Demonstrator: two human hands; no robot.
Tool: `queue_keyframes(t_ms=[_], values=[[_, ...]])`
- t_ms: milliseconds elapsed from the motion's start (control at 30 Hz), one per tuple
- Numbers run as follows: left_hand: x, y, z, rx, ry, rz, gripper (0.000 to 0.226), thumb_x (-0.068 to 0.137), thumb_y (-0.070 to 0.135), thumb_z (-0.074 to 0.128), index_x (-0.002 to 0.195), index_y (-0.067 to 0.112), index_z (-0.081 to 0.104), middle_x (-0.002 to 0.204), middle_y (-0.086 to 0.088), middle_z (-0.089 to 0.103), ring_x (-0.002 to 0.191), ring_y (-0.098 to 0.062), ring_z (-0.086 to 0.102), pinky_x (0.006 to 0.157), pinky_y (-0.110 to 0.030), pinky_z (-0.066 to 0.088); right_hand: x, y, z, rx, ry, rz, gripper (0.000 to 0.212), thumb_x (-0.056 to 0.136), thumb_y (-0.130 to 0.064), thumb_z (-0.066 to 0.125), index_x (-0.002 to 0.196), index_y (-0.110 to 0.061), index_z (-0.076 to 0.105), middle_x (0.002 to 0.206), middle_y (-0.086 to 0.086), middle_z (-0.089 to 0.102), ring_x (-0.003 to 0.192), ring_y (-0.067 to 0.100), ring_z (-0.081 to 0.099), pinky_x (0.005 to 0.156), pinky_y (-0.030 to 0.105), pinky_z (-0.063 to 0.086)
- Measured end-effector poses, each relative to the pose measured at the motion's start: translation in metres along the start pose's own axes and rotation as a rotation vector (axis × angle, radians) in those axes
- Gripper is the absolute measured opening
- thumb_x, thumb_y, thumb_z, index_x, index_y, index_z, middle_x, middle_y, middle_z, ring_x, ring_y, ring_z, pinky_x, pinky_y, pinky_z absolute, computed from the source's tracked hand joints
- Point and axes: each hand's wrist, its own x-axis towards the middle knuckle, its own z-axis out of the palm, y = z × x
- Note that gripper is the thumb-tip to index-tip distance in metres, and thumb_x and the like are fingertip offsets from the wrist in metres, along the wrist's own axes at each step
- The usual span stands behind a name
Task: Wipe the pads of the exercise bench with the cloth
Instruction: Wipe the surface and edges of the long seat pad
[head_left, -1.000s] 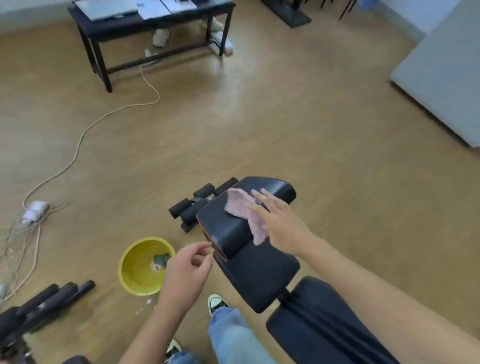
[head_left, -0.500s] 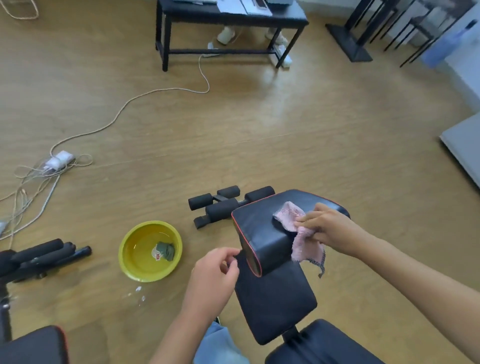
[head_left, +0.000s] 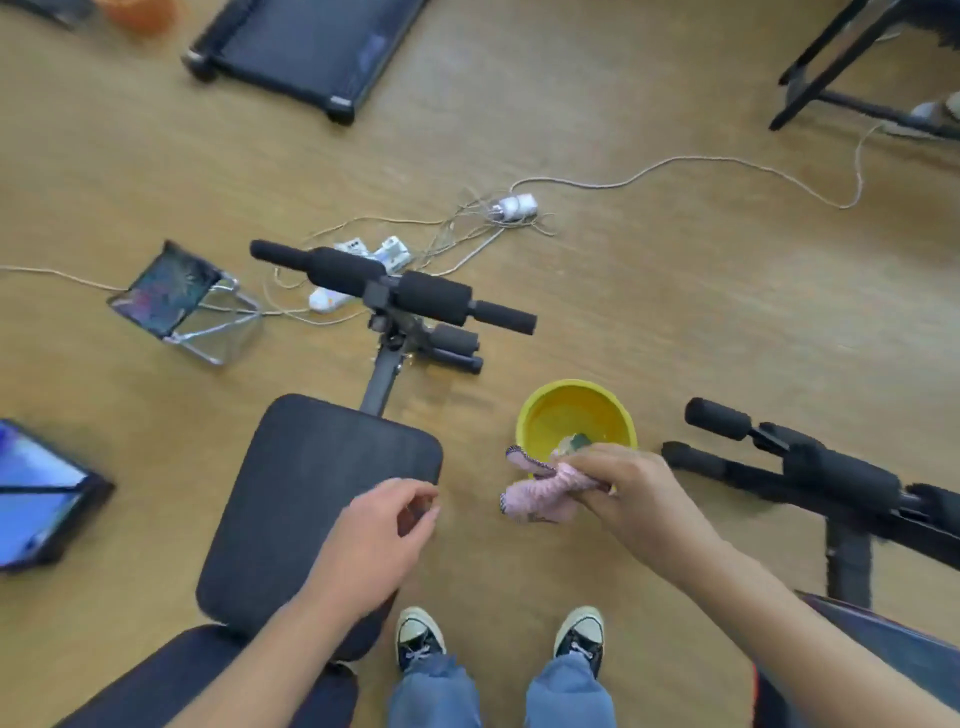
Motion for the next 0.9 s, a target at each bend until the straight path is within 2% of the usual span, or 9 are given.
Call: queue_keyframes(t_ms=[67, 133, 333, 467, 533, 667, 733, 800, 900], values=[[0.003, -0.056, -0.021, 0.033, 0.035, -0.052, 0.021, 0.087, 0.034, 0.067, 0.108, 0.035, 0.069, 0.093, 0.019, 0.067, 0.086, -0.003, 0.064, 0.080, -0.027, 0.055, 0.040, -0.013, 0.056, 0.031, -0.033, -0.043, 0.020, 0.085, -0.032, 0.053, 0.067, -0.025, 0.051, 0.061, -0.015, 0.046, 0.060, 0.010, 0.044, 0.056, 0.035, 0.040], [0.005, -0.110, -0.036, 0.052, 0.072, -0.123, 0.023, 0.084, 0.033, 0.070, 0.107, 0.036, 0.068, 0.093, 0.019, 0.066, 0.084, -0.002, 0.065, 0.079, -0.029, 0.056, 0.068, -0.025, 0.109, 0.050, -0.037, -0.047, 0.011, 0.086, -0.027, 0.061, 0.076, -0.028, 0.056, 0.066, -0.017, 0.054, 0.062, 0.007, 0.048, 0.058, 0.032, 0.039], [0.005, -0.236, -0.061, 0.125, 0.167, -0.400, 0.056, 0.079, 0.042, 0.074, 0.130, 0.034, 0.052, 0.121, 0.016, 0.054, 0.114, -0.007, 0.056, 0.095, -0.035, 0.050, 0.119, -0.023, 0.245, -0.009, 0.083, -0.092, 0.031, 0.089, 0.004, 0.060, 0.106, -0.020, 0.070, 0.108, -0.010, 0.067, 0.110, 0.017, 0.061, 0.082, 0.034, 0.053], [0.005, -0.285, -0.063, 0.240, 0.043, -0.541, 0.084, 0.080, 0.050, 0.070, 0.151, 0.026, 0.032, 0.146, 0.006, 0.041, 0.132, -0.018, 0.046, 0.104, -0.043, 0.046, 0.108, -0.011, 0.315, -0.108, 0.106, -0.113, 0.042, 0.098, -0.002, 0.057, 0.138, -0.011, 0.058, 0.147, 0.003, 0.053, 0.142, 0.024, 0.043, 0.112, 0.033, 0.038], [0.004, -0.296, -0.059, 0.216, -0.028, -0.580, 0.083, 0.081, 0.048, 0.071, 0.151, 0.025, 0.034, 0.144, 0.004, 0.044, 0.132, -0.020, 0.046, 0.105, -0.043, 0.044, 0.076, -0.011, 0.345, -0.113, 0.068, -0.249, 0.039, 0.100, -0.004, 0.050, 0.138, -0.002, 0.057, 0.148, 0.009, 0.051, 0.142, 0.024, 0.043, 0.113, 0.039, 0.039], [-0.001, -0.304, -0.053, 0.156, -0.051, -0.558, 0.062, 0.072, 0.046, 0.077, 0.129, 0.041, 0.052, 0.123, 0.012, 0.060, 0.111, -0.017, 0.059, 0.093, -0.045, 0.053, 0.024, -0.018, 0.368, -0.201, -0.295, -0.778, 0.039, 0.109, -0.013, 0.033, 0.136, -0.004, 0.060, 0.149, 0.007, 0.051, 0.143, 0.022, 0.042, 0.110, 0.038, 0.044], [0.000, -0.307, -0.051, 0.165, -0.032, -0.556, 0.061, 0.073, 0.039, 0.078, 0.129, 0.041, 0.052, 0.119, 0.012, 0.062, 0.107, -0.016, 0.061, 0.090, -0.043, 0.055, 0.050, -0.008, 0.351, -0.272, -0.259, -0.922, 0.036, 0.108, -0.009, 0.037, 0.134, -0.002, 0.061, 0.147, 0.008, 0.053, 0.141, 0.025, 0.045, 0.114, 0.041, 0.040], [0.001, -0.309, -0.051, 0.164, -0.001, -0.578, 0.064, 0.074, 0.034, 0.079, 0.131, 0.041, 0.052, 0.119, 0.010, 0.064, 0.104, -0.018, 0.063, 0.088, -0.042, 0.056, 0.090, 0.008, 0.324, -0.215, -0.154, -0.716, 0.035, 0.106, -0.004, 0.044, 0.138, -0.003, 0.057, 0.151, 0.000, 0.049, 0.144, 0.019, 0.041, 0.121, 0.037, 0.030], [0.002, -0.312, -0.049, 0.097, 0.067, -0.632, 0.067, 0.073, 0.027, 0.083, 0.131, 0.042, 0.054, 0.123, 0.006, 0.066, 0.107, -0.019, 0.064, 0.089, -0.039, 0.054, 0.125, 0.013, 0.313, -0.242, 0.102, -0.375, 0.034, 0.095, 0.004, 0.056, 0.128, 0.004, 0.063, 0.140, 0.014, 0.059, 0.135, 0.031, 0.051, 0.118, 0.045, 0.034]])
